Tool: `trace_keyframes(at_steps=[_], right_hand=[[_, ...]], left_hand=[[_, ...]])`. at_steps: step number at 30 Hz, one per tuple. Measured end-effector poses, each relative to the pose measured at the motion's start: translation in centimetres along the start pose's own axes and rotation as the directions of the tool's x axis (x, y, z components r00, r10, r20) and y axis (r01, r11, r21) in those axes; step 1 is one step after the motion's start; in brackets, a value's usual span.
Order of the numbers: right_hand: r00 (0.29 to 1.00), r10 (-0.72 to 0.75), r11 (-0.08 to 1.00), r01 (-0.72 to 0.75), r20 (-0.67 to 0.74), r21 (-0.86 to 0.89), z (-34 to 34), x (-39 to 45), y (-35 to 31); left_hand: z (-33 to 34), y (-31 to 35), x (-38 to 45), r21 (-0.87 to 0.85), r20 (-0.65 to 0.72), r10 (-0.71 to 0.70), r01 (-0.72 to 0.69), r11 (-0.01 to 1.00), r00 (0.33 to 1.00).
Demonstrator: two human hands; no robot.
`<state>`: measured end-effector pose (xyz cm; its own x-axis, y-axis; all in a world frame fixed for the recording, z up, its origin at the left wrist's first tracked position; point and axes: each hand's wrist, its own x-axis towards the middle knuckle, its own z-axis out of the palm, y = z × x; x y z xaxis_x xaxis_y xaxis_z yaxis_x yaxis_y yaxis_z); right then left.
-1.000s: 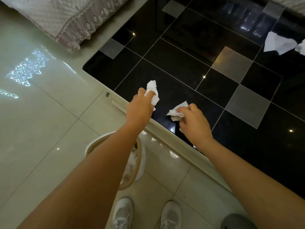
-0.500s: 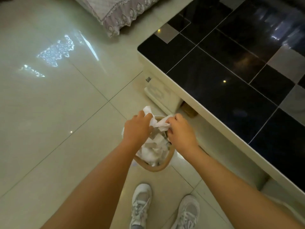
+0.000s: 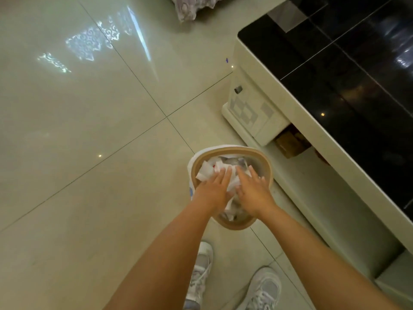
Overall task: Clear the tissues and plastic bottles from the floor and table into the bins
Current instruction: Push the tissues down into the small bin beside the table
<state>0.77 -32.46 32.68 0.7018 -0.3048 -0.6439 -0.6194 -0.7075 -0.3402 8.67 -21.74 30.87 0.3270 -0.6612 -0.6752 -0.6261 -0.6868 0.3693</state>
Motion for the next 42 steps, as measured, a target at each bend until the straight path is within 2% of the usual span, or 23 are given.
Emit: trace_keyframes(at_steps=[3, 8, 14, 19, 22, 24, 26, 28, 30, 34, 37, 42], right_hand=[[0.998, -0.007, 0.985, 0.019, 0.07, -0.169, 2.0, 1.2, 1.5], [0.999, 0.035, 0.952, -0.024, 0.029, -0.304, 4.9, 3.1, 3.4], [0.996, 0.041, 0.932, -0.008, 0.083, -0.363, 7.7, 5.4, 4.5], [0.984, 0.093, 0.955, -0.044, 0.155, -0.295, 9.1, 8.1, 4.4], [0.983, 0.108, 0.96, -0.063, 0.151, -0.272, 9.2, 8.1, 4.4], [0.995, 0.058, 0.973, -0.039, 0.079, -0.226, 8.4, 7.2, 4.2], [0.998, -0.022, 0.987, 0.011, -0.067, -0.163, 6.7, 5.7, 3.8], [0.989, -0.054, 0.994, 0.04, -0.138, -0.105, 4.6, 4.2, 3.6], [0.985, -0.044, 0.995, 0.029, -0.168, -0.095, 2.3, 2.5, 3.6], [0.961, -0.03, 0.996, 0.004, -0.275, -0.092, -2.7, -1.0, 3.3], [0.93, -0.073, 0.994, 0.036, -0.361, -0.107, -6.3, -3.5, 2.6], [0.862, -0.073, 0.993, 0.013, -0.502, -0.121, -12.9, -8.4, 1.2]], left_hand=[[2.2, -0.5, 2.1, 0.225, -0.022, -0.002, 0.007, 0.974, 1.0], [4.7, -1.4, 4.8, 0.521, -0.061, 0.042, -0.004, 0.854, 0.997], [6.5, -2.6, 6.8, 0.629, -0.033, -0.019, 0.035, 0.777, 0.999], [6.9, -2.8, 9.2, 0.703, -0.017, -0.025, 0.03, 0.711, 1.0], [7.3, -2.8, 9.7, 0.678, 0.012, -0.061, 0.037, 0.734, 0.998], [6.6, -2.3, 9.0, 0.58, -0.04, -0.009, 0.03, 0.814, 0.999], [5.1, -1.6, 7.9, 0.458, -0.183, 0.109, -0.013, 0.889, 0.977], [2.9, -1.0, 6.7, 0.399, -0.238, 0.174, -0.067, 0.915, 0.955], [0.8, -0.3, 5.4, 0.398, -0.245, 0.199, -0.089, 0.913, 0.949], [-4.2, 2.4, 2.8, 0.346, -0.343, 0.218, -0.093, 0.933, 0.914], [-8.0, 4.9, 0.7, 0.396, -0.412, 0.273, -0.1, 0.913, 0.869], [-14.1, 8.6, -2.9, 0.469, -0.436, 0.345, -0.117, 0.875, 0.831]])
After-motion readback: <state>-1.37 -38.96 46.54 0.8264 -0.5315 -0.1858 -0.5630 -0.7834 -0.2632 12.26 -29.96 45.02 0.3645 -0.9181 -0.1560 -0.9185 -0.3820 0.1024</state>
